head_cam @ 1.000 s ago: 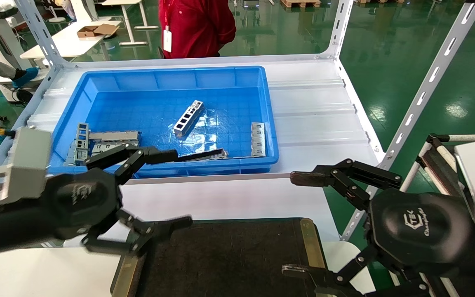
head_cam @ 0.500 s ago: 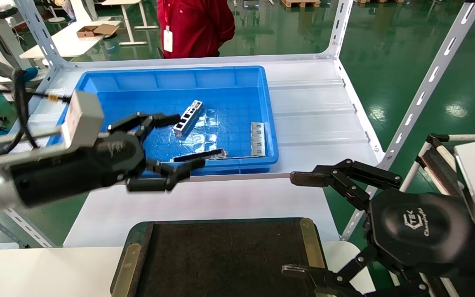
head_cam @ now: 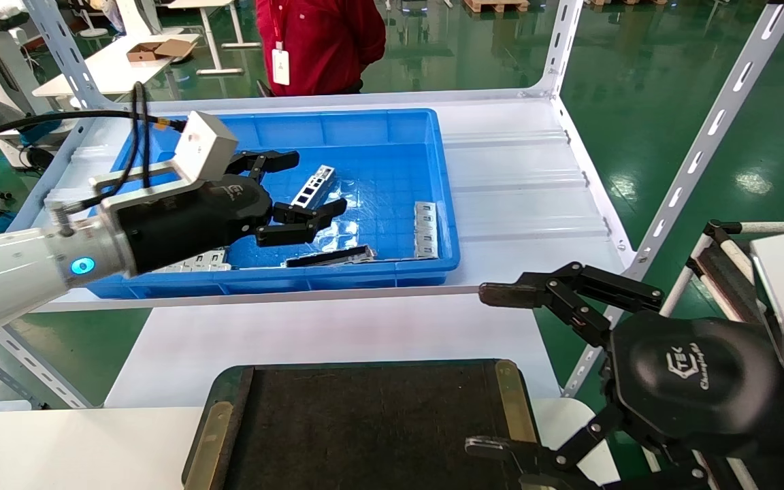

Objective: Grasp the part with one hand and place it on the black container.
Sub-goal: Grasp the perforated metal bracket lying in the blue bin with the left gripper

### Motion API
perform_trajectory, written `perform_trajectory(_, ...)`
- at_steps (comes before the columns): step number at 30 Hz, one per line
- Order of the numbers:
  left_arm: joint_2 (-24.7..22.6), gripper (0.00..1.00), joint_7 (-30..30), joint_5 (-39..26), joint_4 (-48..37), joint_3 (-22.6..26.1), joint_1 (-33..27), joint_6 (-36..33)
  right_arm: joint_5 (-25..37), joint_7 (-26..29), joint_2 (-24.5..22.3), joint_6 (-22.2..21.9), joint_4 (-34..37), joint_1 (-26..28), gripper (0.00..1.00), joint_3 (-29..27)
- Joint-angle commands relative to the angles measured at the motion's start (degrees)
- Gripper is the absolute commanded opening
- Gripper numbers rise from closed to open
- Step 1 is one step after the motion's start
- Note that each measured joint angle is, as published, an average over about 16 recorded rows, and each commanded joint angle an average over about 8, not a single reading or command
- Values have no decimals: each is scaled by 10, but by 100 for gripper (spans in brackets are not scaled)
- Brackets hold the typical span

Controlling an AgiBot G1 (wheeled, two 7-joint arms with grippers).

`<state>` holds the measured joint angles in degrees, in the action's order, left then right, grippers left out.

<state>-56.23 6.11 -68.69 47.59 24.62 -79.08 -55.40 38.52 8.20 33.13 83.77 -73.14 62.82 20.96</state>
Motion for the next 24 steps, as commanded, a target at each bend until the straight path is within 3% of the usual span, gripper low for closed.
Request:
perform_trajectory(1, -15, 100, -6, -15, -28, 7, -12, 14, 0, 0, 0, 0, 0, 0, 100, 0)
perform_trajectory(12, -108, 100, -76, -51, -212, 17, -74, 99, 0, 0, 0, 0, 0, 0, 100, 0)
perform_trajectory(21, -155, 98, -126, -47, -332, 8, -110, 143, 0, 0, 0, 0, 0, 0, 99, 0)
perform_trajectory(22, -158, 90, -130, -46, -342, 6, -113, 147, 0, 0, 0, 0, 0, 0, 90, 0)
perform_trajectory(24, -165, 65, -139, -43, -360, 3, -118, 154, 0, 0, 0, 0, 0, 0, 65, 0)
